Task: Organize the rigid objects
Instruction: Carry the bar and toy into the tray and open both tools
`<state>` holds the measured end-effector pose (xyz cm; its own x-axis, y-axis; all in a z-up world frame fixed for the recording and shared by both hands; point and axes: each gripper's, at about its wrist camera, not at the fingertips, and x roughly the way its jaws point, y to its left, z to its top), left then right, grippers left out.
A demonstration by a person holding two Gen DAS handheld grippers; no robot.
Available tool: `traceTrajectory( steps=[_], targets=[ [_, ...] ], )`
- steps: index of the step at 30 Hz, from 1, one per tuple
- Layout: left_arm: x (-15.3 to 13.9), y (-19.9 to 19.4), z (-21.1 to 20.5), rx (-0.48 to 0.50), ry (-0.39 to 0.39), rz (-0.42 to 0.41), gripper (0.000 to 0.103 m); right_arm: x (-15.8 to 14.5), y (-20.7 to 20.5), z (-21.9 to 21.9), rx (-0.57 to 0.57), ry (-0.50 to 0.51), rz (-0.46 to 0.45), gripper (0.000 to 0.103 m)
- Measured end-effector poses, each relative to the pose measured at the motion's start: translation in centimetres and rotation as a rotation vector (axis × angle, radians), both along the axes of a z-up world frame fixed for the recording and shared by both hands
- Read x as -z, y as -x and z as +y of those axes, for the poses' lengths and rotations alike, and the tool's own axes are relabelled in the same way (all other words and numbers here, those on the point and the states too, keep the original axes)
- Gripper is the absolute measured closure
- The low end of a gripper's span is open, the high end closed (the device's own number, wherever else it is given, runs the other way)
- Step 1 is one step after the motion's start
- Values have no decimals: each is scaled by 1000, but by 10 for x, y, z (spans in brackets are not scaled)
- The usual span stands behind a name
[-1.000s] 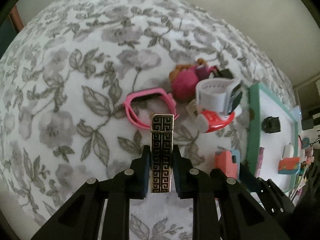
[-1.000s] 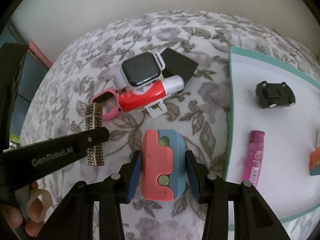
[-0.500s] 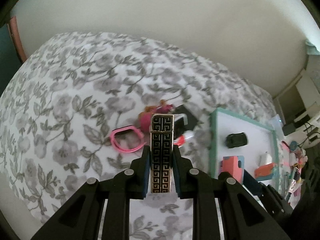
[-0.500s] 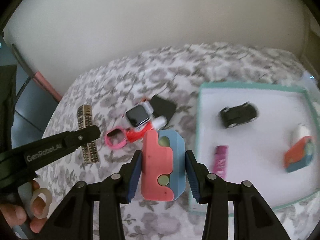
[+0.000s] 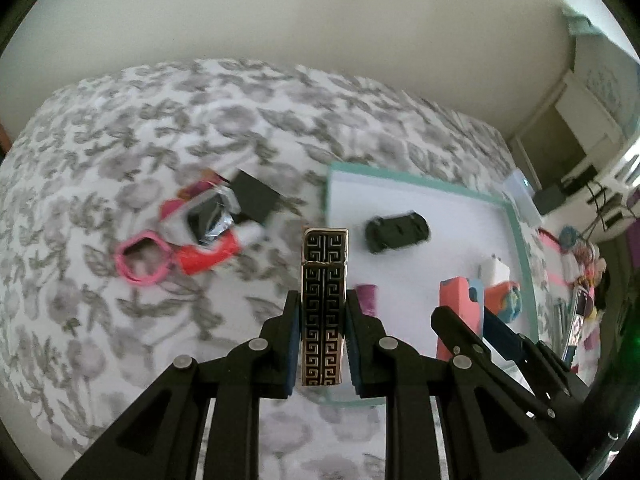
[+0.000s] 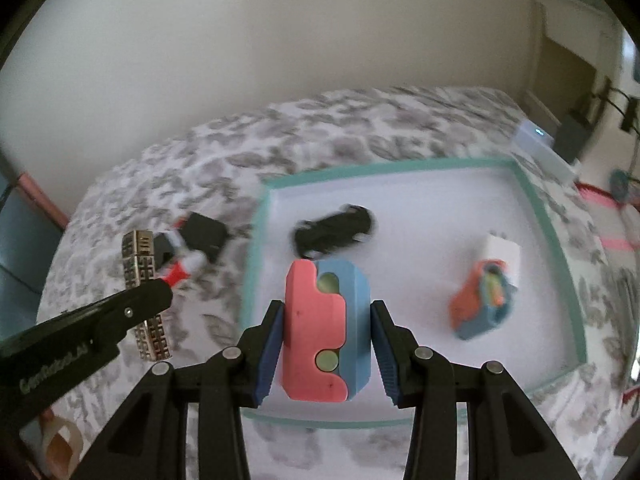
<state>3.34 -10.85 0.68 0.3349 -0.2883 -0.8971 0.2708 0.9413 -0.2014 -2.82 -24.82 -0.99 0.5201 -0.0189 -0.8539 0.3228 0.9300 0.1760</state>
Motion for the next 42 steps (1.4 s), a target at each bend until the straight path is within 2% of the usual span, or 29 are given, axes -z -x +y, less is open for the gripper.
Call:
traceTrajectory(
  steps=[6,12,17,42],
  targets=[
    [22,1,-28,18,-1,67,82,13,9,-27,66,-41,40,57],
    [27,3,-44,37,3,77,82,15,13,-39,91,-20,58,57],
    [32,5,-54,47,8,89,81,17,16,-48,116,-41,64,57],
    [70,8,-72,82,-21,159,81,48,21,-68,157,-76,164,57]
  ],
)
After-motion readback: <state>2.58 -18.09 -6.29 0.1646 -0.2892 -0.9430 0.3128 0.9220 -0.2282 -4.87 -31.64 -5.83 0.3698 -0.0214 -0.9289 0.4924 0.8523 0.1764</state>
